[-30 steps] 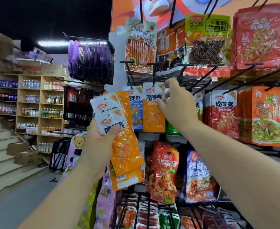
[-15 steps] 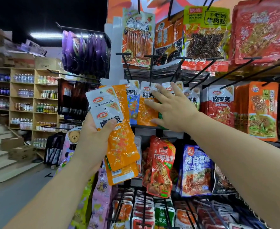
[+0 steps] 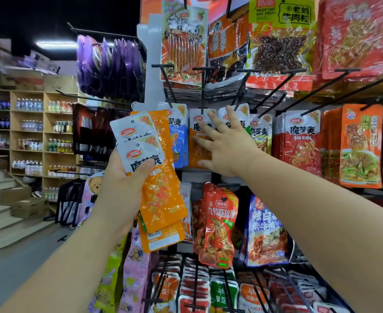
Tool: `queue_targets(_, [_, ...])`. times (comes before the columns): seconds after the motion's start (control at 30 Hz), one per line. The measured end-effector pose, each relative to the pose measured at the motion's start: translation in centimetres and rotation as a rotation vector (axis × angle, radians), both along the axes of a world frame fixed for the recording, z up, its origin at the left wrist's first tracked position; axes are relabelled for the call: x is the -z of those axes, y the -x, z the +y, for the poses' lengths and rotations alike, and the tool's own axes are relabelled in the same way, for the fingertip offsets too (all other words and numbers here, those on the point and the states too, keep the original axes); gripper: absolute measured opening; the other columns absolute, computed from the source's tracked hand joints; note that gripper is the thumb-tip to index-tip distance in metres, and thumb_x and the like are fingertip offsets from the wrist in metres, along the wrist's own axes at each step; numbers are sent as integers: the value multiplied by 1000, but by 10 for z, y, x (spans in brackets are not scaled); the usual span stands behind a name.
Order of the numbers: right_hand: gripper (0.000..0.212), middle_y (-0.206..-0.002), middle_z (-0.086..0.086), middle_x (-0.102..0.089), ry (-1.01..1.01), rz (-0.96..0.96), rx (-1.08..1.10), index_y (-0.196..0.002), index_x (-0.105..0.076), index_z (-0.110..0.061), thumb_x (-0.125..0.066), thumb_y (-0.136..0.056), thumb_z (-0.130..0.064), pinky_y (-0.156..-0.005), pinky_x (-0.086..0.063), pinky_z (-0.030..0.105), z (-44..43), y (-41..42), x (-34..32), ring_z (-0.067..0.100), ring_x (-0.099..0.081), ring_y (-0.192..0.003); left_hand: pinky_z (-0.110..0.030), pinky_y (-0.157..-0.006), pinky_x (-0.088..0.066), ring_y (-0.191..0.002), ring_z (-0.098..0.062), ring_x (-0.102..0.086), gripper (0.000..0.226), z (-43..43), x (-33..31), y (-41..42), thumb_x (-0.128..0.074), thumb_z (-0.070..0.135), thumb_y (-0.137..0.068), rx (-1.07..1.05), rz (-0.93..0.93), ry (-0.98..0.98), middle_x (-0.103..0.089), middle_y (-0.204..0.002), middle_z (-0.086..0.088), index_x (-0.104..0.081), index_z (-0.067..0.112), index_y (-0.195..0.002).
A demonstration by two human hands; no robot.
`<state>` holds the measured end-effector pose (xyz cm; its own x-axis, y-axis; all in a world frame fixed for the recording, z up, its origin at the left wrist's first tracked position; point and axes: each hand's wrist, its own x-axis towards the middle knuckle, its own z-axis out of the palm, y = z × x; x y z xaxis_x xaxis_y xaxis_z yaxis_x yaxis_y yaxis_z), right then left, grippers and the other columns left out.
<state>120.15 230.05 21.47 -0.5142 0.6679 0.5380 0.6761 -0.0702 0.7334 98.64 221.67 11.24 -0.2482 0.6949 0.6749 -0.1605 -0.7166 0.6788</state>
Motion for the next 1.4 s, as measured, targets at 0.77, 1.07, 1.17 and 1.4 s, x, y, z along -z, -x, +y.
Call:
queue_targets(0.77, [45, -102, -13, -68, 449, 1379, -1033, -129, -63, -29, -69, -92, -53, -79, -54, 27, -126, 46, 74, 4, -65, -89, -60, -93, -58, -113, -29, -72, 38, -48, 12, -16, -62, 8, -103, 32, -18, -34, -75, -124, 0, -58, 30, -133])
queue_targets(1.07, [61, -92, -10, -68, 565, 1698, -1104, -126, -58, -42, -92, -76, -30, -64, -53, 24, -140, 60, 145, -1, -64, -71, -39, -78, -61, -99, -18, -77, 34, -65, 41, -32, -64, -1, -98, 19, -138, 71, -79, -107, 4, -59, 26, -120])
queue_targets(1.17, [49, -95, -6, -74, 618, 1777, -1162, -126, -66, -33, -87, -83, -21, -65, -59, 29, -138, 60, 145, 6, -71, -80, -36, -74, -63, -101, -19, -77, 28, -66, 37, -33, -58, 13, -105, 57, -191, 80, -78, -113, 2, -55, 22, -132])
queue_targets(1.4, [35, -103, -8, -78, 717, 1922, -1192, -119, -54, -28, -75, -94, -16, -72, -63, 40, -138, 49, 144, 14, -76, -90, -51, -91, -61, -116, -27, -72, 31, -59, 38, -28, -54, 17, -108, 14, -103, 60, -74, -127, -3, -52, 22, -139])
